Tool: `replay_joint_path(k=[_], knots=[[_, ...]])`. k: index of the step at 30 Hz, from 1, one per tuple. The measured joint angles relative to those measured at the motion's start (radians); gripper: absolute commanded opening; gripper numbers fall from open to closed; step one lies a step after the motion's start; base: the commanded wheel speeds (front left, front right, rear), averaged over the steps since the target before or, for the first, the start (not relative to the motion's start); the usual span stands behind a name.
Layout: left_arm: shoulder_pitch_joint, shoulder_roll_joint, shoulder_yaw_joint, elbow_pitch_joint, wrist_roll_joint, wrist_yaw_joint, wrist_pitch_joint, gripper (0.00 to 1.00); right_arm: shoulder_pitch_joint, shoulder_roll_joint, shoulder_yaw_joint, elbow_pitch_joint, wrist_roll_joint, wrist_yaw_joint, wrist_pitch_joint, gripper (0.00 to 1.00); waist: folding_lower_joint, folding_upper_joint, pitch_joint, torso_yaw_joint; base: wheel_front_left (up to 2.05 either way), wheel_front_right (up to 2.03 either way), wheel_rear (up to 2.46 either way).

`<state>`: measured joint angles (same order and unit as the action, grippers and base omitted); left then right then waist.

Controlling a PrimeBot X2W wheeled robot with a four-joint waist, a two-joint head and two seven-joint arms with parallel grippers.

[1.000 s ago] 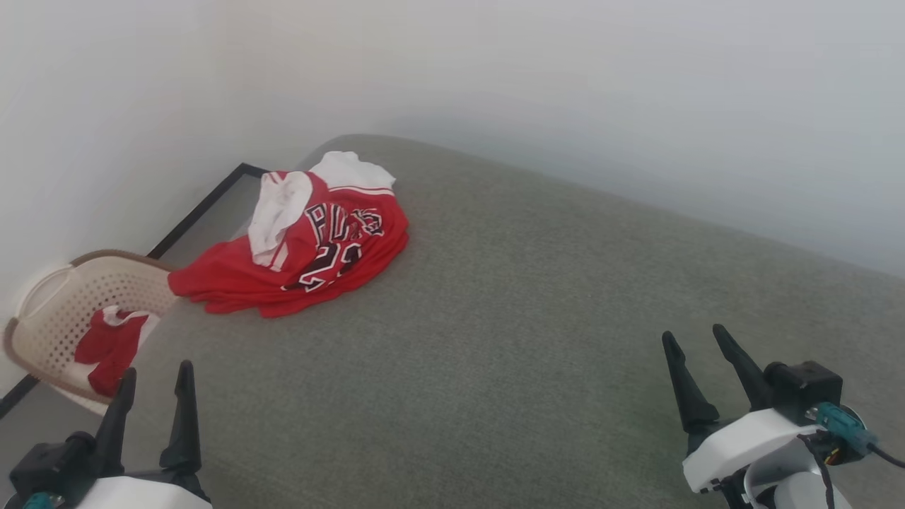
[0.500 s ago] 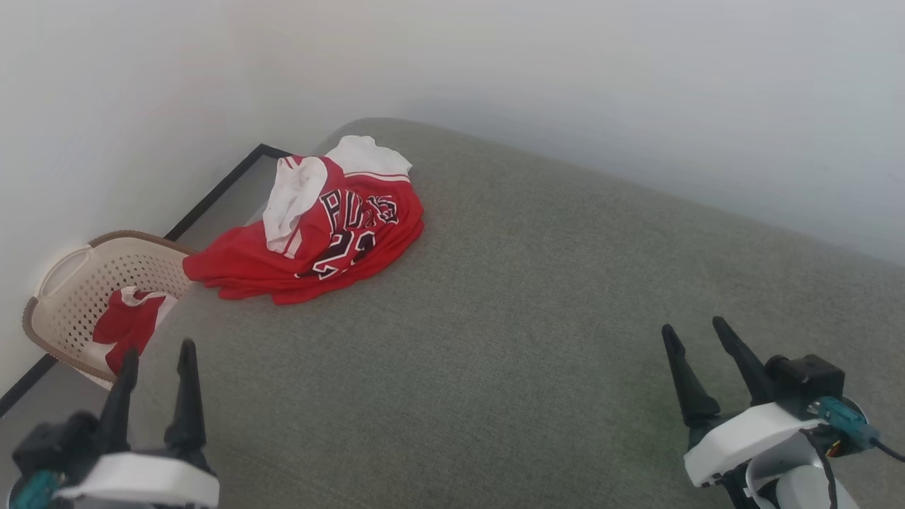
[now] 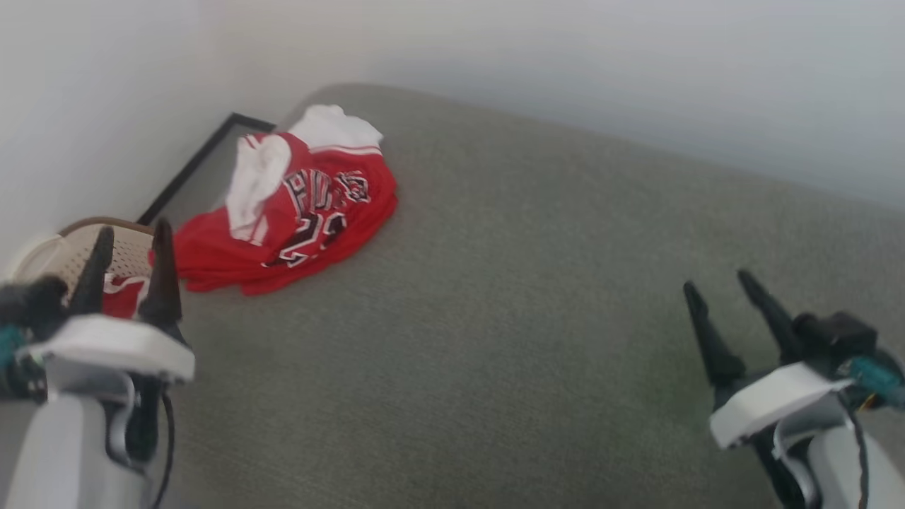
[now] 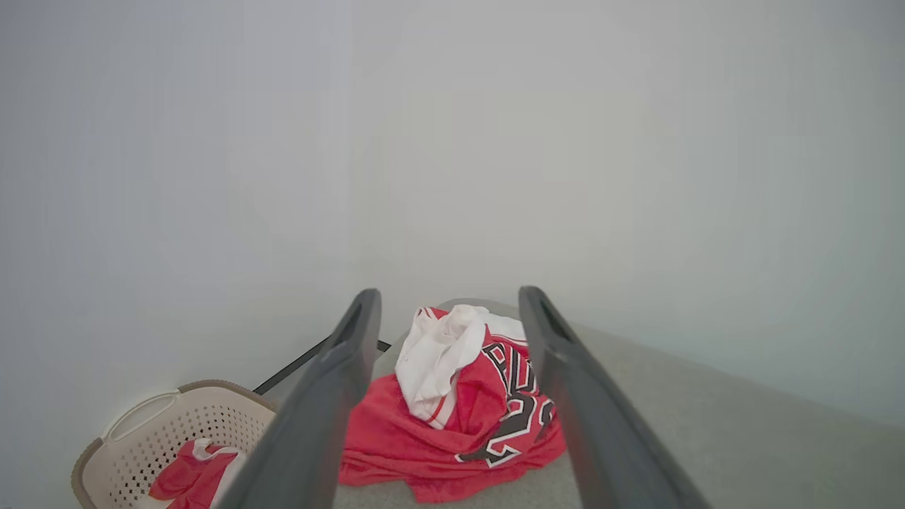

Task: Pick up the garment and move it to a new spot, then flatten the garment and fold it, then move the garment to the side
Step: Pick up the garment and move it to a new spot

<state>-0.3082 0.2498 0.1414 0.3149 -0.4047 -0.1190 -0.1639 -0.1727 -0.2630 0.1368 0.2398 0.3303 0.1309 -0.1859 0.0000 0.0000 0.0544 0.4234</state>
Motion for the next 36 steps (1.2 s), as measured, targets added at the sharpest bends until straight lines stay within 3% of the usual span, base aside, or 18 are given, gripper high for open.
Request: replay_joint_path(k=[16,22,29,36], knots=[[-0.448,0.061,0.001,0.465,-0.073,-0.002,0.064,1.00,-0.104,-0.150,-0.030,-0.254,-0.006,0.000,0.139,1.00,0.0000,0.0000,0.286,-0.113,0.00,0.00,0.00],[-0.604,0.069,-0.013,0.686,-0.085,0.019,0.188,1.00,-0.114,-0.186,-0.056,-0.334,-0.007,0.000,0.180,1.00,0.0000,0.0000,0.401,-0.150,0.00,0.00,0.00],[-0.745,0.076,-0.044,0.885,-0.098,0.049,0.452,1.00,-0.112,-0.208,-0.092,-0.404,-0.006,0.000,0.219,1.00,0.0000,0.0000,0.491,-0.174,0.00,0.00,0.00],[-0.782,0.079,-0.046,0.916,-0.105,0.069,0.501,1.00,-0.115,-0.210,-0.094,-0.429,-0.011,0.000,0.239,1.00,0.0000,0.0000,0.514,-0.180,0.00,0.00,0.00]])
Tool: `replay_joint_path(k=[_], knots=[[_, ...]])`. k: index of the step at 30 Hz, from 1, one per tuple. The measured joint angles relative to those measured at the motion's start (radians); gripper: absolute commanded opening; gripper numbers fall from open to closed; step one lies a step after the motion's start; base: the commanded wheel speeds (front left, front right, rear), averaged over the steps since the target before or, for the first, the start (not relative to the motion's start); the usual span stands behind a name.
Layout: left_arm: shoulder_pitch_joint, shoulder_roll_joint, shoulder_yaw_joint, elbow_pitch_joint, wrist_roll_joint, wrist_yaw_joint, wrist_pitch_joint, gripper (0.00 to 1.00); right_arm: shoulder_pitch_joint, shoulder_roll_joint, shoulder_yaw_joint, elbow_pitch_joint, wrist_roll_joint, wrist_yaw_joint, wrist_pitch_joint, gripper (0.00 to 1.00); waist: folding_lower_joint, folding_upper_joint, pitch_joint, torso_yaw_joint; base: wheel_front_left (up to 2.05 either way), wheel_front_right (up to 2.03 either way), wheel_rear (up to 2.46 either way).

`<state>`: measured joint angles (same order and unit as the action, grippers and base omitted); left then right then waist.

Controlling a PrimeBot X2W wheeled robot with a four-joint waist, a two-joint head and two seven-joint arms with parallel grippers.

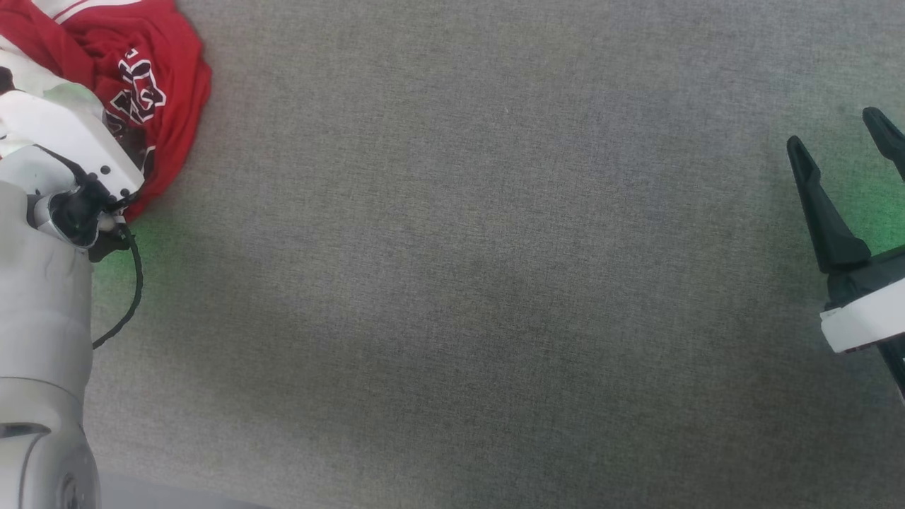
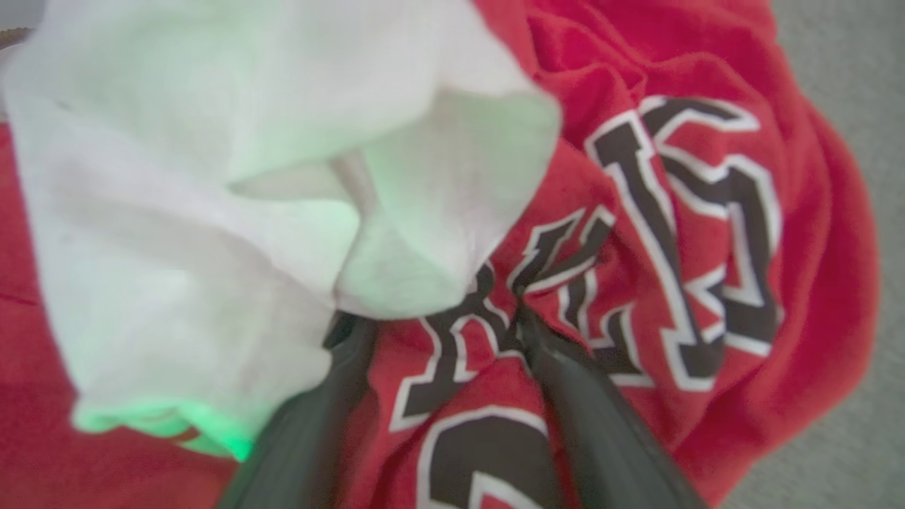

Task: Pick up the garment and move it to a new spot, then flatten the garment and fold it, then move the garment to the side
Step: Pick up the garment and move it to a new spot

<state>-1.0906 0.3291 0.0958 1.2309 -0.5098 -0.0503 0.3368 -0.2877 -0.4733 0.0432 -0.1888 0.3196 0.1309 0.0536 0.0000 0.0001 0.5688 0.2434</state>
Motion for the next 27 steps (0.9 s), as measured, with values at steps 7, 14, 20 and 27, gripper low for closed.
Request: replay_joint_path(k=[7,14,20,27], knots=[[0.006,0.010,-0.011,0.012,0.000,-0.009,-0.098,0.00,-0.004,0.016,0.004,0.019,-0.002,0.000,-0.011,1.00,0.0000,-0.0001,-0.035,0.001,0.00,0.00,0.00],[-0.014,0.093,-0.076,-0.037,0.056,-0.053,-0.209,0.00,-0.001,0.061,0.000,0.085,-0.002,0.000,-0.056,1.00,0.0000,-0.0001,-0.125,0.008,0.00,0.00,0.00],[-0.049,0.144,-0.139,-0.107,0.098,-0.072,-0.251,0.00,0.019,0.107,-0.009,0.141,-0.002,0.000,-0.092,1.00,0.0000,-0.0001,-0.219,0.020,0.00,0.00,0.00],[-0.066,0.174,-0.205,-0.216,0.122,-0.078,-0.249,0.00,0.038,0.149,-0.012,0.188,-0.002,0.000,-0.126,1.00,0.0000,-0.0001,-0.307,0.031,0.00,0.00,0.00]])
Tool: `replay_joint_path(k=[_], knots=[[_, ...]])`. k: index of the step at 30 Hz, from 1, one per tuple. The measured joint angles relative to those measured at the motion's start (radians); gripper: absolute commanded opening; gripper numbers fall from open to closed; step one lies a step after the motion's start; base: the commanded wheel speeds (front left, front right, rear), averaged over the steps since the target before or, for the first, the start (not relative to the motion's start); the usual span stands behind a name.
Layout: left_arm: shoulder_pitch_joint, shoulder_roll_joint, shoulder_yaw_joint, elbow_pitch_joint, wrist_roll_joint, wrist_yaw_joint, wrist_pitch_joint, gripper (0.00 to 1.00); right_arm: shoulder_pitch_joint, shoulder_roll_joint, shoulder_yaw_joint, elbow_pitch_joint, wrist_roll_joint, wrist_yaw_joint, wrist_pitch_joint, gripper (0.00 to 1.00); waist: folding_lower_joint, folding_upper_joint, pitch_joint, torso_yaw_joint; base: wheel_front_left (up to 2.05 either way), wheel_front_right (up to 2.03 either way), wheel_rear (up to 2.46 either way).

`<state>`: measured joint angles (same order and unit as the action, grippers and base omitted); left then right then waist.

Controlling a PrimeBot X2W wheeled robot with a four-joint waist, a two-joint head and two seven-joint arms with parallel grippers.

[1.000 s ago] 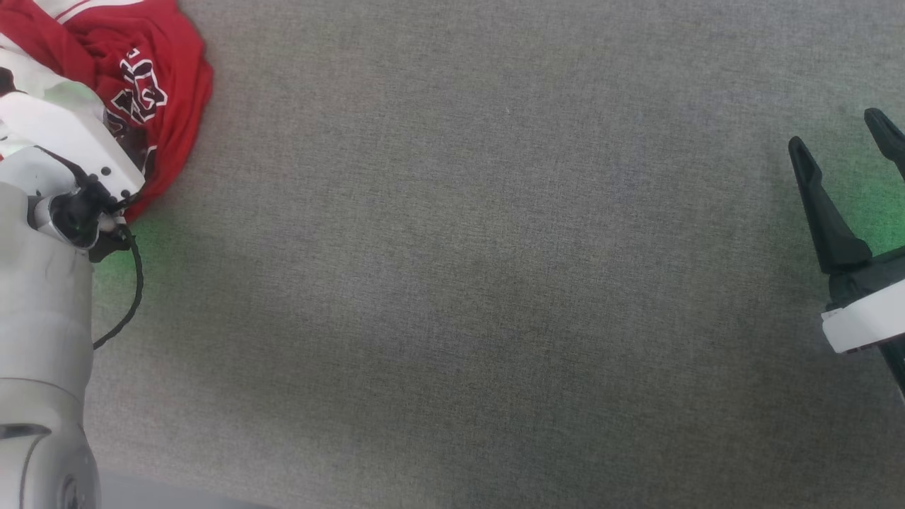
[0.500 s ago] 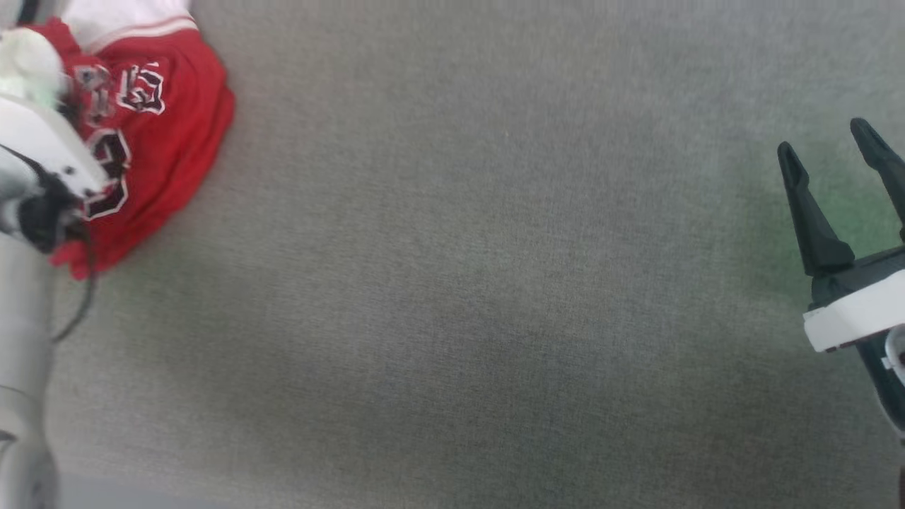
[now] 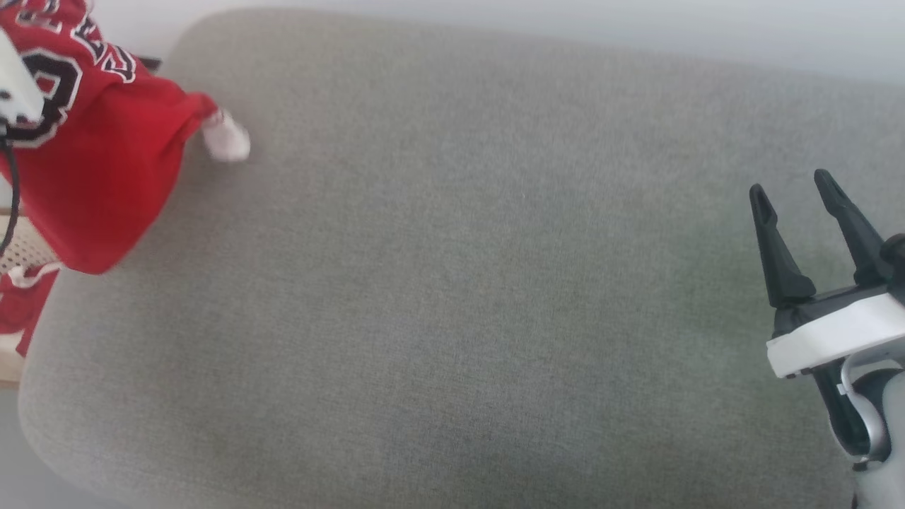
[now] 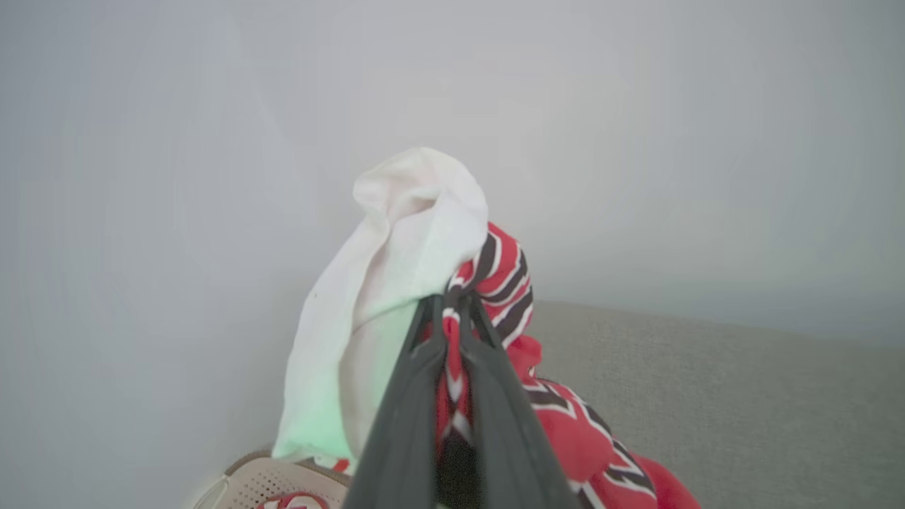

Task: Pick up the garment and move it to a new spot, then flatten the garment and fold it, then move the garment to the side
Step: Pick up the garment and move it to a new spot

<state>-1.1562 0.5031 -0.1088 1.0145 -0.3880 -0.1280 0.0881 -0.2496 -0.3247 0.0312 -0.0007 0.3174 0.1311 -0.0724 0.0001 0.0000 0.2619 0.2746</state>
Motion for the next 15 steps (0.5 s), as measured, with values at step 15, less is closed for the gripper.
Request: replay_joint_path(k=[15], knots=[[0.077,0.031,-0.080,-0.516,-0.026,0.010,0.248,0.00,0.019,0.074,-0.031,0.055,-0.003,0.000,-0.053,1.00,0.0000,0.0000,-0.106,-0.050,0.00,0.00,0.00]])
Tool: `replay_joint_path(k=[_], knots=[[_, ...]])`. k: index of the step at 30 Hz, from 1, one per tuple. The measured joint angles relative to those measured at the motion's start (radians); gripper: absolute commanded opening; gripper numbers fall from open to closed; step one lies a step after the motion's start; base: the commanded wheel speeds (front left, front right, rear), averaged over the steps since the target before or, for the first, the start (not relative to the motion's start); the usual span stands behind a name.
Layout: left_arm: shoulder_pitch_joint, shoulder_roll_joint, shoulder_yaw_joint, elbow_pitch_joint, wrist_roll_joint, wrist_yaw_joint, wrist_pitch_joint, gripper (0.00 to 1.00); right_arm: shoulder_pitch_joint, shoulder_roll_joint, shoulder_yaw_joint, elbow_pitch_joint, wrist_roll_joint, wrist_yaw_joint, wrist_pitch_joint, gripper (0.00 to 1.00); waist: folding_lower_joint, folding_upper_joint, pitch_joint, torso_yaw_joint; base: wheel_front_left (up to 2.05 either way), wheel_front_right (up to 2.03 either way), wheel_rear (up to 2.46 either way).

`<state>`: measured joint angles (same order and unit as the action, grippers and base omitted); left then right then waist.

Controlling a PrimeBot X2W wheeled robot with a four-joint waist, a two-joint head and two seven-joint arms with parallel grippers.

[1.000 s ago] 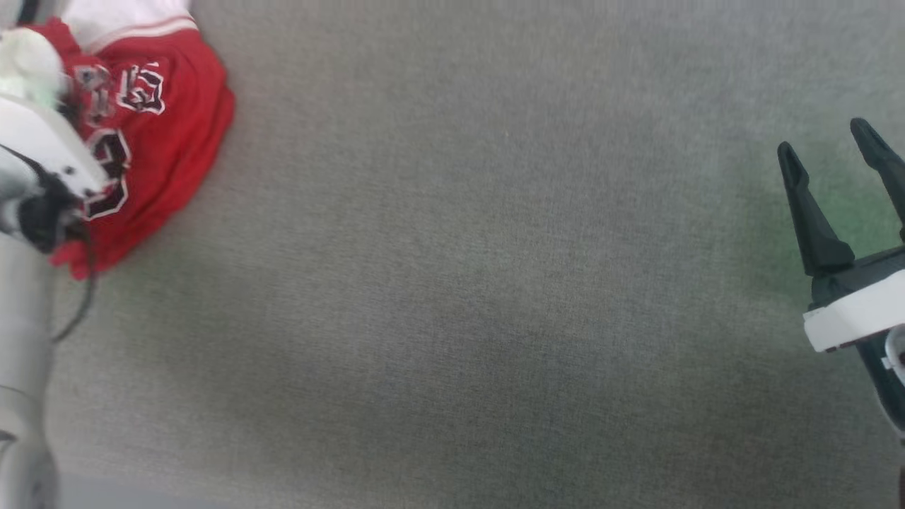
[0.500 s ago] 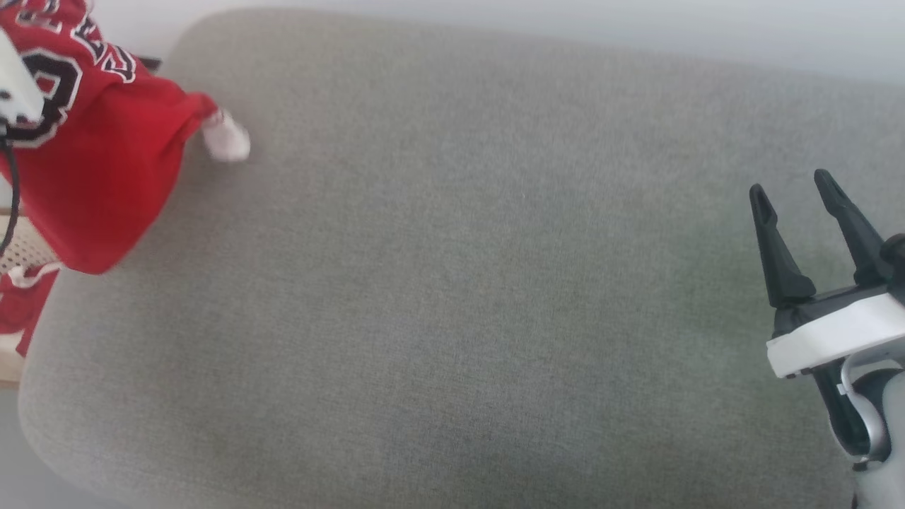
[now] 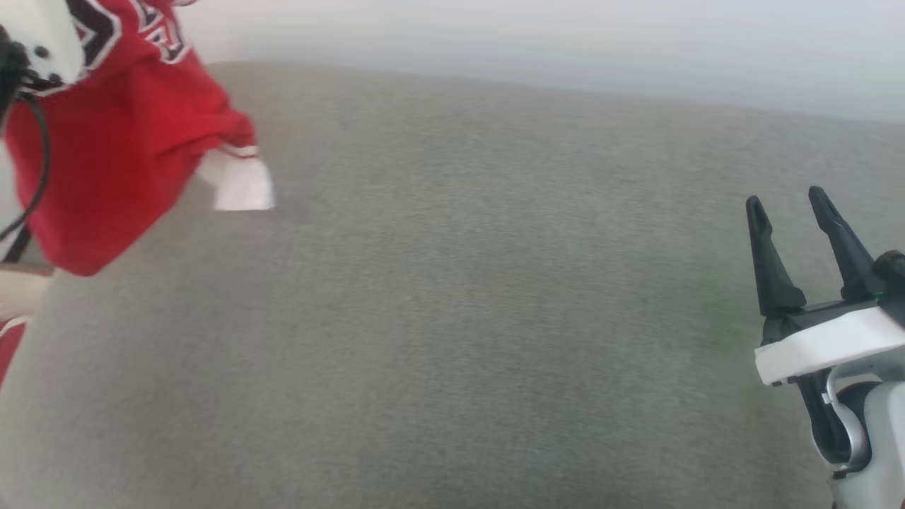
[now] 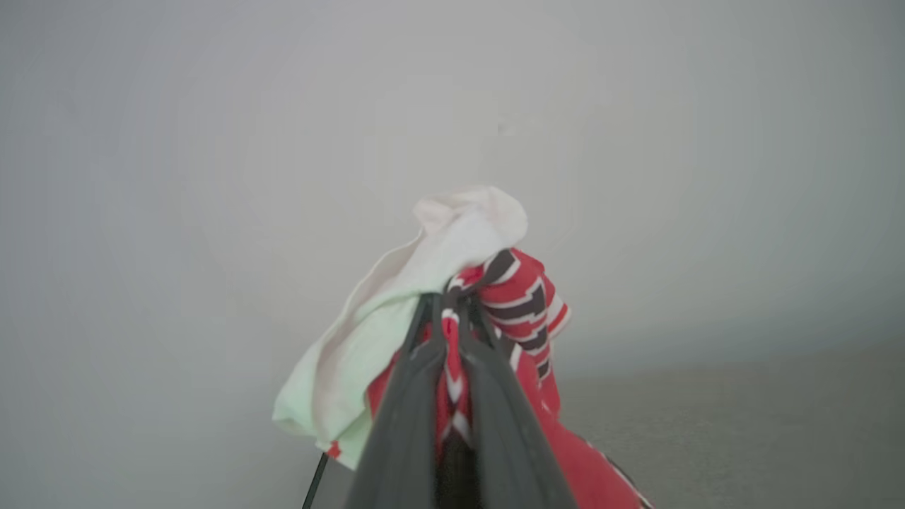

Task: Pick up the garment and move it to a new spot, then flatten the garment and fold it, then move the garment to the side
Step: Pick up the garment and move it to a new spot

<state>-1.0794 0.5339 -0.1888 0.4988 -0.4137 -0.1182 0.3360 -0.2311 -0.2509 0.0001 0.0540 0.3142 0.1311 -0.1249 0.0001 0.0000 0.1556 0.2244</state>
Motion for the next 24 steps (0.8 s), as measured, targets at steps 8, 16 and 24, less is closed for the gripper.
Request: replay_joint_path(k=[8,16,24], knots=[[0.121,-0.005,-0.027,-0.381,-0.030,0.062,0.198,0.00,-0.021,0.015,-0.035,0.025,-0.007,0.000,-0.031,1.00,0.0000,0.0000,0.010,-0.123,0.00,0.00,0.00],[0.173,-0.052,-0.113,-0.571,-0.040,0.080,0.298,0.00,-0.025,0.030,-0.083,0.044,-0.014,0.000,-0.056,1.00,-0.0001,0.0000,0.048,-0.253,0.00,0.00,0.00],[0.268,-0.110,-0.224,-0.546,-0.040,0.074,0.335,0.00,-0.017,0.056,-0.086,0.075,-0.015,0.000,-0.078,1.00,0.0000,0.0000,0.092,-0.341,0.00,0.00,0.00]])
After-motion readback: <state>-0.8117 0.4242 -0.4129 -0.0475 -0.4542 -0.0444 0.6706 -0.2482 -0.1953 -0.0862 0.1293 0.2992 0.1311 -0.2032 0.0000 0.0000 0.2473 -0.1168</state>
